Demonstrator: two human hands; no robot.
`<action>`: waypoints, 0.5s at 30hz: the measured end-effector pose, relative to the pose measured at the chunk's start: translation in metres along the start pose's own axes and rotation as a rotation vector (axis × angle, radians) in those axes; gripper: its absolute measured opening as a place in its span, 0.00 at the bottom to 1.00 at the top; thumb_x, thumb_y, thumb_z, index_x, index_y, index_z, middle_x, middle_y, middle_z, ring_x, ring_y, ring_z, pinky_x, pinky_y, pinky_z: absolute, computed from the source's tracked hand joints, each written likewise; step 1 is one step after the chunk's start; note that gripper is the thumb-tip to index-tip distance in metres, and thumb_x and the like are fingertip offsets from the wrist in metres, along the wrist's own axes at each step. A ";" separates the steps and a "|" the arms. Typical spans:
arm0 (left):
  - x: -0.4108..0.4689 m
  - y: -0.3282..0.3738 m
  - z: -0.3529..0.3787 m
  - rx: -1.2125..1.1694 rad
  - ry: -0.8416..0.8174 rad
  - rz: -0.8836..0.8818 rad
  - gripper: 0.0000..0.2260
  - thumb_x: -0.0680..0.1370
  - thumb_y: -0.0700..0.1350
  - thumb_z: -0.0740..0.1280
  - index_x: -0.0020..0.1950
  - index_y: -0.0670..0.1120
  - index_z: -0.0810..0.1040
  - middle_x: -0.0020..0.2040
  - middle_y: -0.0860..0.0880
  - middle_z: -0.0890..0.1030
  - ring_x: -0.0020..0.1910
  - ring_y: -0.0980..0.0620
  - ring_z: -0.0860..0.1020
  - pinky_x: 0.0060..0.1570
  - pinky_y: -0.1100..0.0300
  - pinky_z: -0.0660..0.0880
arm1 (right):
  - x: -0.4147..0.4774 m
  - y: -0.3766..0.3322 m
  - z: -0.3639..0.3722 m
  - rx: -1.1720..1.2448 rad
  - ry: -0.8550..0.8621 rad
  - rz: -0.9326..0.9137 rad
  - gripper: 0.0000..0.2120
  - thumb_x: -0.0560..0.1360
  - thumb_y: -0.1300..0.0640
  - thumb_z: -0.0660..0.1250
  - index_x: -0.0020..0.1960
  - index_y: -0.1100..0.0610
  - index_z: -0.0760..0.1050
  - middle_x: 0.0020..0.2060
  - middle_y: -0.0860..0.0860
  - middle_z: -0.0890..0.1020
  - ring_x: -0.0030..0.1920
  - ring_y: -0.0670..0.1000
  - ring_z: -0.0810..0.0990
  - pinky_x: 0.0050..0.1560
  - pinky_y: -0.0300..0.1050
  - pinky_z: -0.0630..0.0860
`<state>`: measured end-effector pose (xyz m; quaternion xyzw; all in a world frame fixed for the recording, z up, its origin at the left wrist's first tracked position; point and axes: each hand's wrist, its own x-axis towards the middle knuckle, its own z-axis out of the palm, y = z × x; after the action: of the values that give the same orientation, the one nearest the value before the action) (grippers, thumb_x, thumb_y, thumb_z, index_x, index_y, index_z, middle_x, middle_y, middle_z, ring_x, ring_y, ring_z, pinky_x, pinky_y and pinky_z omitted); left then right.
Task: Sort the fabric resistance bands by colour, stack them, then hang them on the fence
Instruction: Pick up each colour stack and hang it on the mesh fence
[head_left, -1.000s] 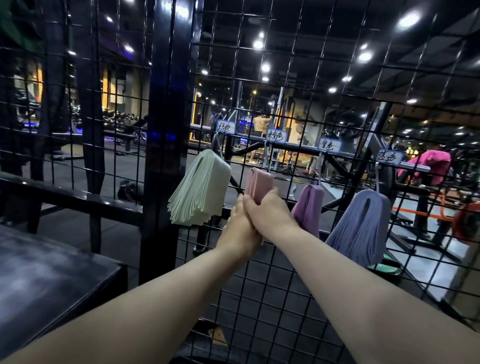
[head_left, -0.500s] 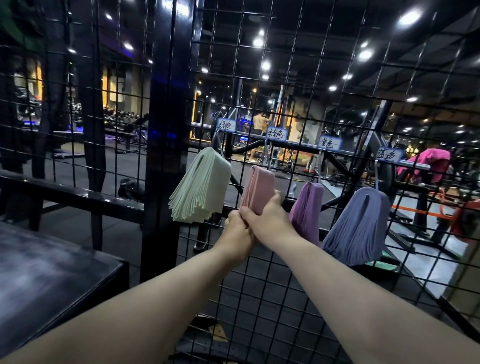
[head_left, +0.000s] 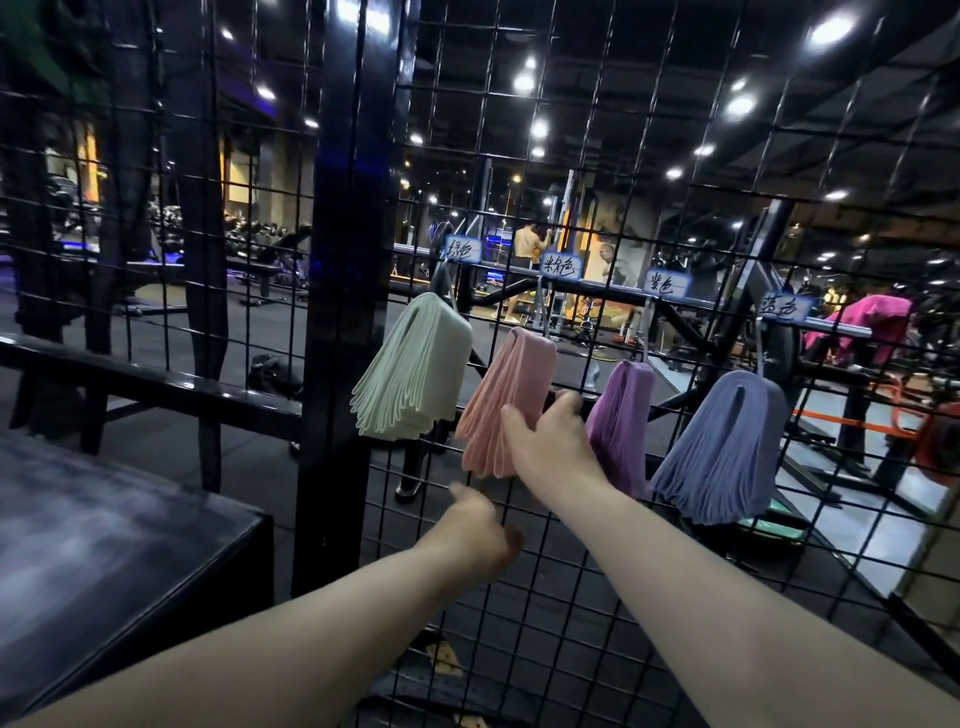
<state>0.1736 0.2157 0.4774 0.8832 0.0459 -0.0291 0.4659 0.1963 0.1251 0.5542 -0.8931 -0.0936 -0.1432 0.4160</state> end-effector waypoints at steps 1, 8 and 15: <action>-0.007 0.001 -0.001 0.127 0.010 -0.004 0.20 0.77 0.58 0.64 0.61 0.45 0.72 0.52 0.42 0.80 0.52 0.44 0.81 0.45 0.56 0.77 | 0.002 -0.001 -0.003 -0.003 0.000 0.003 0.25 0.81 0.44 0.59 0.68 0.59 0.55 0.58 0.57 0.75 0.49 0.55 0.79 0.39 0.47 0.77; -0.027 0.029 -0.027 0.011 0.537 0.533 0.07 0.79 0.45 0.59 0.52 0.47 0.76 0.48 0.51 0.77 0.44 0.50 0.78 0.48 0.51 0.79 | 0.019 -0.015 -0.020 -0.004 0.045 0.010 0.18 0.82 0.49 0.56 0.66 0.58 0.60 0.56 0.58 0.77 0.49 0.58 0.80 0.40 0.47 0.74; -0.001 0.059 -0.030 -0.105 0.452 0.463 0.27 0.81 0.45 0.54 0.79 0.38 0.54 0.75 0.42 0.58 0.73 0.46 0.63 0.74 0.58 0.59 | 0.024 -0.015 -0.018 0.030 0.070 0.016 0.13 0.83 0.54 0.55 0.64 0.60 0.66 0.53 0.55 0.78 0.46 0.54 0.75 0.44 0.45 0.68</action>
<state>0.1790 0.2068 0.5428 0.8291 -0.0526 0.2768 0.4828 0.2114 0.1221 0.5833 -0.8819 -0.0741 -0.1694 0.4337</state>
